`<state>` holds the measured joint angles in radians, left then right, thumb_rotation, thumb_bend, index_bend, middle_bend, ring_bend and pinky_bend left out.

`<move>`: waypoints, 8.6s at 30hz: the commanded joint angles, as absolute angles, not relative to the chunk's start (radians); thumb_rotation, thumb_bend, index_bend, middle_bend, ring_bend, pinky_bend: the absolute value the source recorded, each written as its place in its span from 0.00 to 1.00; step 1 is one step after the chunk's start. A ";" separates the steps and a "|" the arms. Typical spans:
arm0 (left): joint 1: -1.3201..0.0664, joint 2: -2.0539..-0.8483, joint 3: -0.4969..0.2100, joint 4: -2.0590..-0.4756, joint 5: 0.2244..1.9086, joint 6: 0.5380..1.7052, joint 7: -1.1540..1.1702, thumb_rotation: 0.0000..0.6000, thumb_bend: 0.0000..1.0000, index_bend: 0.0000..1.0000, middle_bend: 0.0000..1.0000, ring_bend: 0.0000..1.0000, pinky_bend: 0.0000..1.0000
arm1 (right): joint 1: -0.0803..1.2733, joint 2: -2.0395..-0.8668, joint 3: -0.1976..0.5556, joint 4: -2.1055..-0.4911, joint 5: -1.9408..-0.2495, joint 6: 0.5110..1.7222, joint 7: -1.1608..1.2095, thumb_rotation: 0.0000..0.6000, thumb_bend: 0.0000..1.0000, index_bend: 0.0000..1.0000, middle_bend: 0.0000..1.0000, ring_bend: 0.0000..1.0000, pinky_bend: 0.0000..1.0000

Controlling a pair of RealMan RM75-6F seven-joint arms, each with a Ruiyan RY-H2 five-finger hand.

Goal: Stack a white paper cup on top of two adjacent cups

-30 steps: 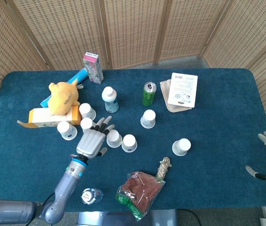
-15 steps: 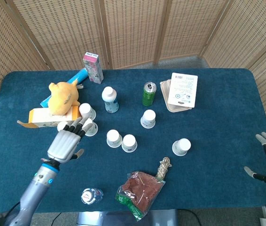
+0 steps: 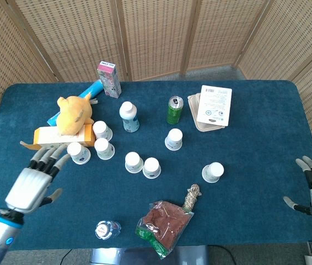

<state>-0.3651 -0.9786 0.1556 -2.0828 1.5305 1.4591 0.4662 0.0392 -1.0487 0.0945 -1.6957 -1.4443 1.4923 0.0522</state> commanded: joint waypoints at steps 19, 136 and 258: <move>-0.129 -0.886 0.213 -1.936 1.705 1.625 0.202 1.00 0.31 0.08 0.00 0.00 0.00 | 0.057 -1.054 0.084 -1.727 -1.448 1.457 0.015 1.00 0.06 0.13 0.01 0.00 0.00; -0.042 -0.815 0.111 -1.904 1.729 1.485 0.062 1.00 0.31 0.06 0.00 0.00 0.00 | 0.898 -1.515 0.369 -2.027 -0.779 1.207 -0.926 1.00 0.35 0.40 0.40 0.25 0.54; -0.035 -0.815 0.118 -1.908 1.723 1.464 0.065 1.00 0.31 0.06 0.00 0.00 0.00 | 0.622 -1.220 0.101 -1.576 -1.317 1.327 -0.085 1.00 0.11 0.21 0.29 0.24 0.45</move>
<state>-0.0346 -0.8147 0.1176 -1.9083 1.7226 1.4644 0.0648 0.6633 -1.2273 0.1306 -1.6514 -1.2735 1.3253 -0.1355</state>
